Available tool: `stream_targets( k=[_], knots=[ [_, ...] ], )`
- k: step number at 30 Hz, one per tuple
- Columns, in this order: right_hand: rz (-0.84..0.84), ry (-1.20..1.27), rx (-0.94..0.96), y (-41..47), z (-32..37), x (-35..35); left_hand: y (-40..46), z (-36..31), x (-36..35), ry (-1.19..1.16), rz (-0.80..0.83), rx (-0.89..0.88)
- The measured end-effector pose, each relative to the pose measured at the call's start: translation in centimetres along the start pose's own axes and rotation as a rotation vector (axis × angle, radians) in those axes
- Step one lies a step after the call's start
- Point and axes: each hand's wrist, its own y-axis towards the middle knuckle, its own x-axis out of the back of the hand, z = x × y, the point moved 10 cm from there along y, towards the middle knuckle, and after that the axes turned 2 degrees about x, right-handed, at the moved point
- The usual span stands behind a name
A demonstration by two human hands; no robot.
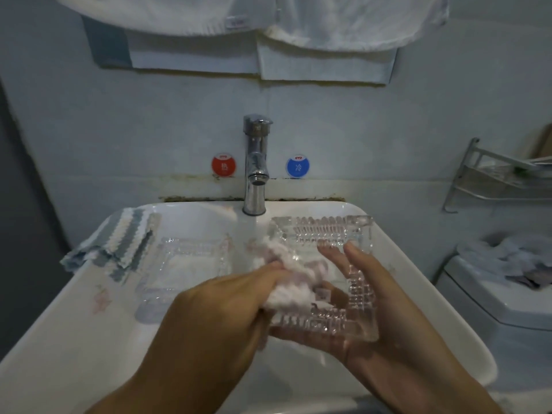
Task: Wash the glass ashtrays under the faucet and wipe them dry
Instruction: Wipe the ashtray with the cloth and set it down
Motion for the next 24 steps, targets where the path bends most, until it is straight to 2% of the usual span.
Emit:
stream_targets(
  k=[2,3,5,6,8,9,11,14,18,24],
  knots=[
    [0.030,-0.128,0.024,0.6,-1.1,-0.5,0.3,1.1,0.0,0.018,-0.011,0.243],
    [0.023,-0.114,0.058,1.0,-1.3,-0.2,0.3,1.8,-0.6,-0.024,0.034,0.391],
    [-0.013,-0.154,0.083,1.5,-1.4,0.3,0.0,2.8,-1.8,-0.242,0.061,0.706],
    [-0.006,-0.186,0.123,1.7,-1.5,-0.1,-0.5,3.4,-2.7,-0.427,0.032,0.890],
    [-0.013,-0.234,0.192,2.1,-1.6,-0.1,-1.6,3.9,-5.4,-0.942,-0.062,1.261],
    [-0.044,-0.268,0.232,2.1,-1.3,0.0,-1.7,3.7,-6.5,-1.149,-0.115,1.366],
    [-0.087,-0.319,0.291,2.1,-0.7,0.2,-1.0,3.3,-7.4,-1.359,-0.209,1.450],
    [-0.139,-0.382,0.341,1.9,-0.2,0.5,-0.3,2.5,-8.0,-1.450,-0.230,1.465],
    [-0.128,-0.399,0.327,1.7,0.5,0.4,-0.5,1.8,-8.0,-1.382,-0.174,1.398],
    [0.014,-0.253,0.090,2.3,-1.6,0.0,-0.3,1.4,-6.9,-1.088,-0.119,1.284]
  ],
)
